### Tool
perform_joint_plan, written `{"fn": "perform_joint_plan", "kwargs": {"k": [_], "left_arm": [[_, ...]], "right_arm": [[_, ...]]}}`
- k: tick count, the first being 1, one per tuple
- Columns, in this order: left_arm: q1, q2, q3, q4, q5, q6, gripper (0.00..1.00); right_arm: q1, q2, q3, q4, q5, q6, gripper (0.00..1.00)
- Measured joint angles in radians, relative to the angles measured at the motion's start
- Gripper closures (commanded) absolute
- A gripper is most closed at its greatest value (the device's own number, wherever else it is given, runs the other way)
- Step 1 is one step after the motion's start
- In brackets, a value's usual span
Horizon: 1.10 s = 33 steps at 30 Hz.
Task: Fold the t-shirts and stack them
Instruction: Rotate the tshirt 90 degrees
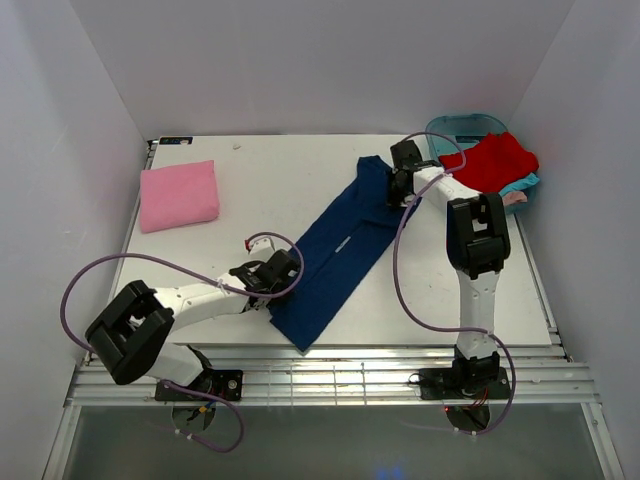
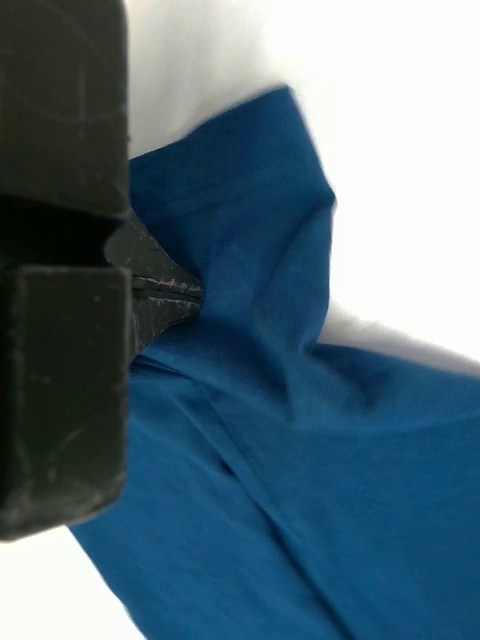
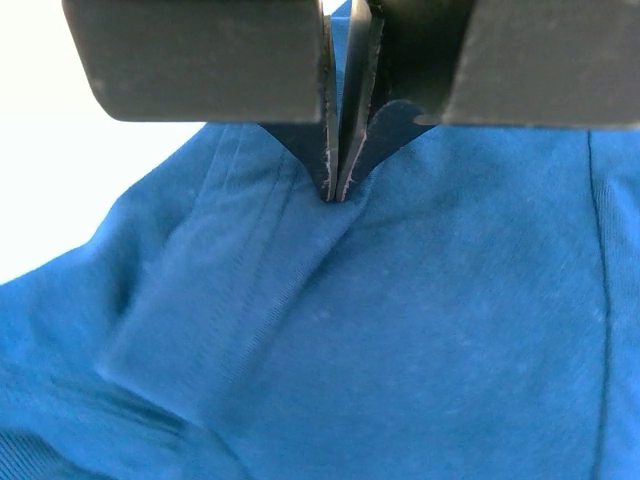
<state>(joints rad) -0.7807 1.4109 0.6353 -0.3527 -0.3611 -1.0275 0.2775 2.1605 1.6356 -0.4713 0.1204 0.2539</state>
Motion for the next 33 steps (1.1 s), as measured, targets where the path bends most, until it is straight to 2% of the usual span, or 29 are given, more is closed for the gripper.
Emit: {"fn": "perform_joint_plan", "kwargs": {"k": [11,22,27,31,33], "left_arm": [[-0.214,0.064,0.112,-0.2,0.096,-0.123,1.0],[-0.288,0.234,0.317,-0.345,0.176,-0.101,1.0],[-0.303,0.251,0.342,-0.366,0.187,-0.103,1.0],[-0.312,0.242,0.343,-0.389,0.188,-0.127,1.0],[-0.327,0.229,0.342,-0.426,0.182,-0.142,1.0]], "right_arm": [[0.005,0.184,0.298,-0.06,-0.001,0.019,0.92],[0.006,0.313,0.496,-0.057,-0.15,0.052,0.92],[0.007,0.352,0.544,-0.02,-0.218,0.058,0.92],[0.006,0.353,0.541,0.028,-0.241,0.049,0.79],[0.005,0.343,0.531,0.061,-0.235,0.029,0.76]]}}
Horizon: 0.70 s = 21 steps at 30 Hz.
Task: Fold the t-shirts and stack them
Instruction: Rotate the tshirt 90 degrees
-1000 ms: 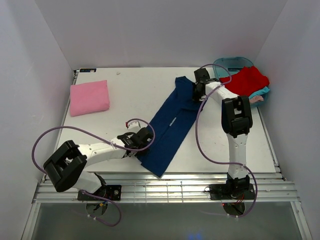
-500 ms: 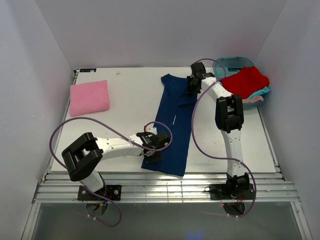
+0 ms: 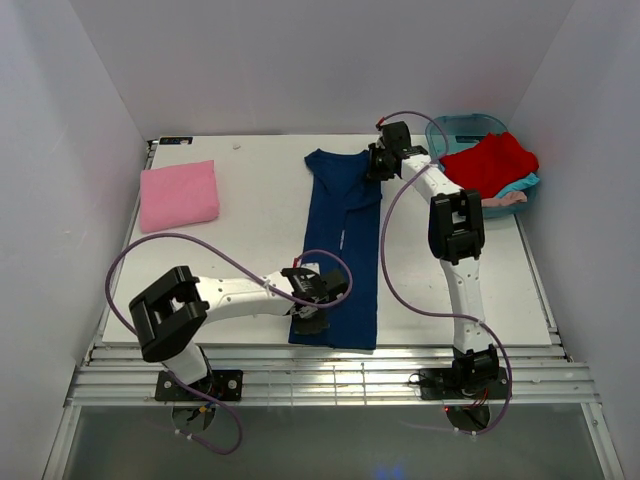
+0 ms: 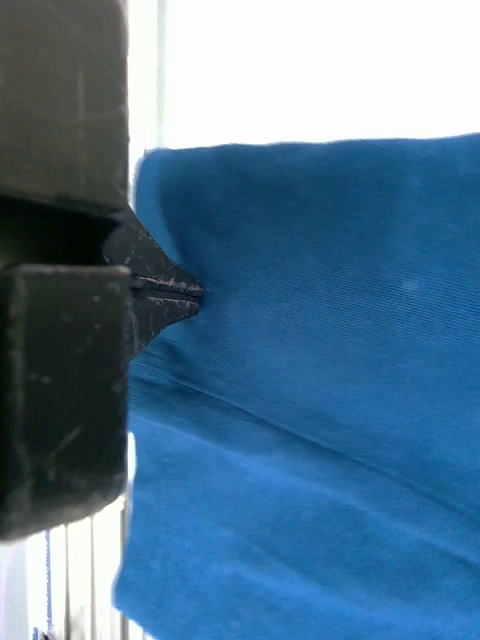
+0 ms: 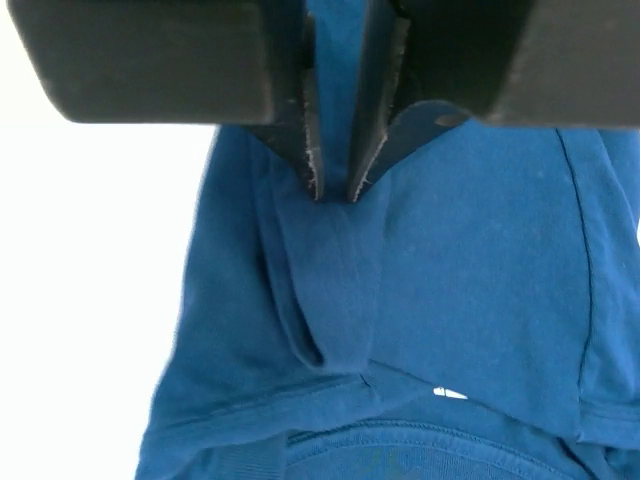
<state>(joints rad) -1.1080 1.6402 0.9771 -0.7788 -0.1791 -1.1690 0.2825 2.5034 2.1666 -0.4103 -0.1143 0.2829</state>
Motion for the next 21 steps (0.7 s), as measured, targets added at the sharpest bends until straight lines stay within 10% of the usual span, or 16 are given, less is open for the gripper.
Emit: {"fn": "perform_joint_plan", "kwargs": {"k": [7,11,21], "left_arm": [[-0.041,-0.121,0.041,-0.057,-0.135,-0.027,0.72],[-0.047,-0.204,0.055,-0.03,-0.241,-0.005,0.45],[-0.047,-0.375,-0.281,0.198,-0.296,0.151,0.4]], "right_arm": [[0.002,-0.392,-0.371,0.094,0.097,-0.091,0.31],[0.029,-0.76,-0.574,0.137,0.182,-0.133,0.3],[0.28,-1.239,-1.064,0.029,0.291,-0.037,0.29]]}}
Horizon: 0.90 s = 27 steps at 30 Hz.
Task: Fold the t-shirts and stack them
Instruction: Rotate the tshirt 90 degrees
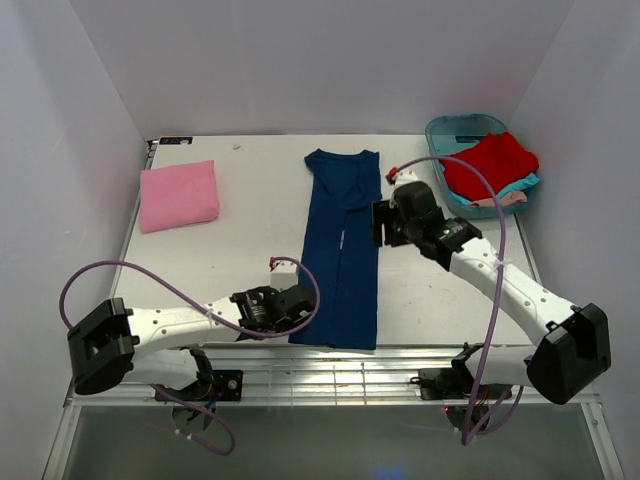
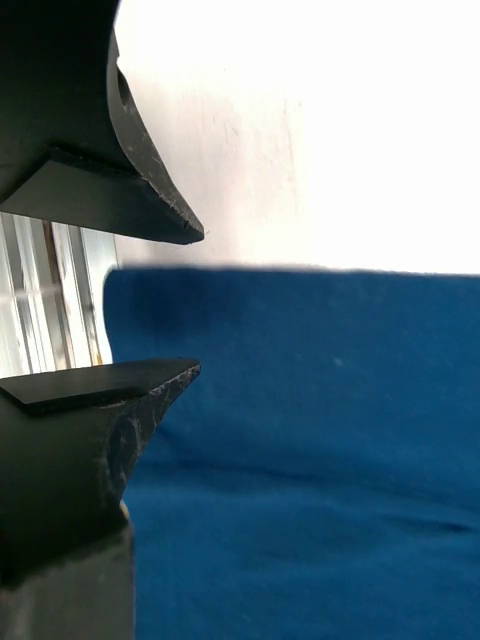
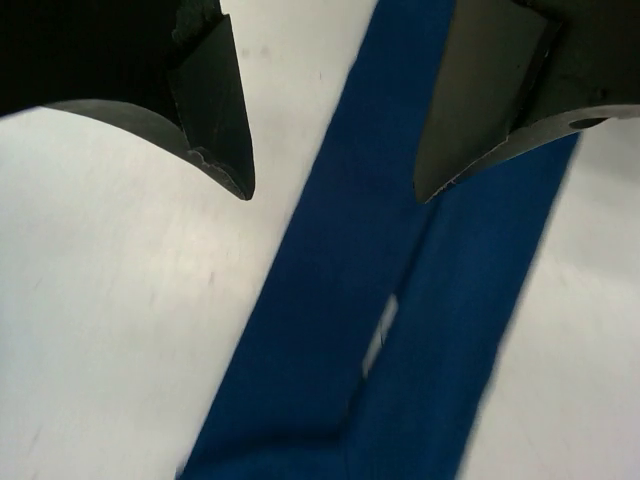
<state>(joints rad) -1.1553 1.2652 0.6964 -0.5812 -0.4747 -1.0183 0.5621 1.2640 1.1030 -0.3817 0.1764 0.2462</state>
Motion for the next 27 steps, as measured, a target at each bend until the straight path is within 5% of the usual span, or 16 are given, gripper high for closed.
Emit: {"fn": "perform_joint_plan", "kwargs": {"k": [8,18,27], "left_arm": [[0.0,-0.188,-0.153,0.167,0.058,0.084,0.38],[0.0,-0.066,-0.175,0.246,0.142,0.077,0.39],[0.0,-0.078,-0.175,0.219,0.142,0.069,0.39]], "right_arm": [[0.211,-0.081,-0.25,-0.215,0.038,0.198,0.28],[0.431,-0.032,-0.364,-0.238,0.031,0.407,0.3],[0.51,0.003,-0.41,-0.231,0.022,0.515,0.31]]}}
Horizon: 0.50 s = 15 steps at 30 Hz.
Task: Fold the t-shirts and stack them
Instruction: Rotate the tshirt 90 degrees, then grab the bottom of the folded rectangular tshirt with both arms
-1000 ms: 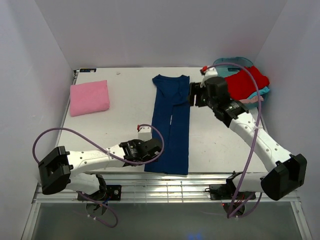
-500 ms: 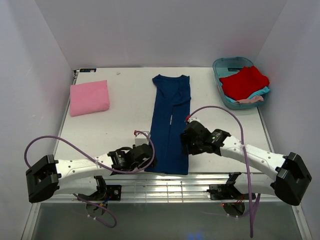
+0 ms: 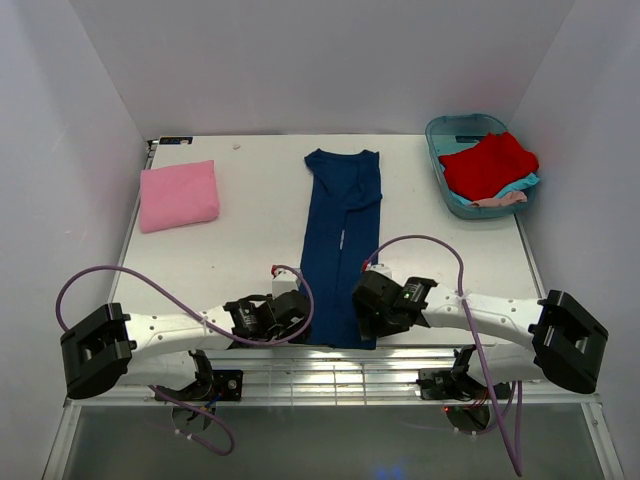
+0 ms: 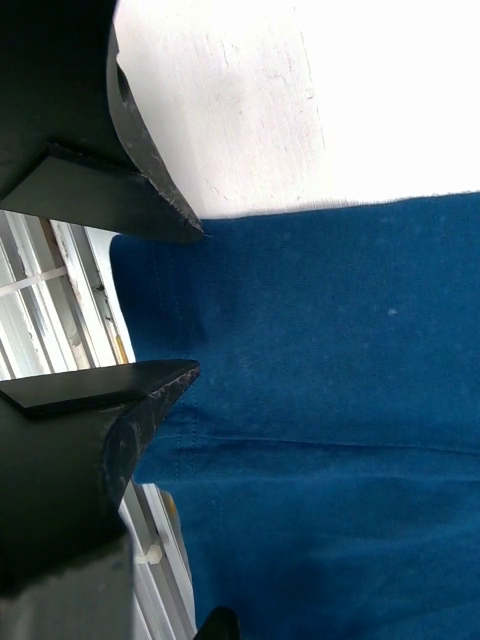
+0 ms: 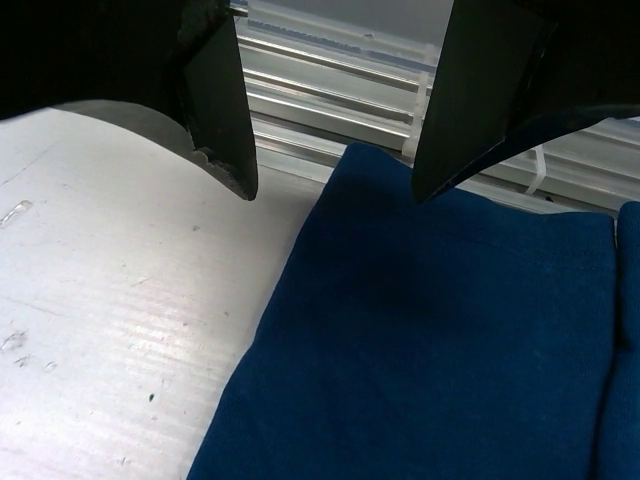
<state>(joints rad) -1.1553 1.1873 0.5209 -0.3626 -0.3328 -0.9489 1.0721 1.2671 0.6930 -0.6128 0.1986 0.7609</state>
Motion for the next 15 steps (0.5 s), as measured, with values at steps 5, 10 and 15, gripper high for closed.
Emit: {"fn": "perform_joint_plan", "kwargs": {"k": [5,10,15], "left_arm": [[0.0,-0.001,0.0,-0.023,0.0,-0.011,0.39],[0.0,-0.018,0.0,-0.051,0.0,-0.03,0.4],[-0.003,-0.024,0.0,-0.084,0.0,-0.046,0.39]], "right_arm": [[0.018,0.0,-0.019,0.01,-0.006,0.028,0.32],[0.031,0.0,-0.022,0.016,-0.016,0.048,0.33],[0.046,0.01,-0.022,0.02,-0.022,0.059,0.33]]}}
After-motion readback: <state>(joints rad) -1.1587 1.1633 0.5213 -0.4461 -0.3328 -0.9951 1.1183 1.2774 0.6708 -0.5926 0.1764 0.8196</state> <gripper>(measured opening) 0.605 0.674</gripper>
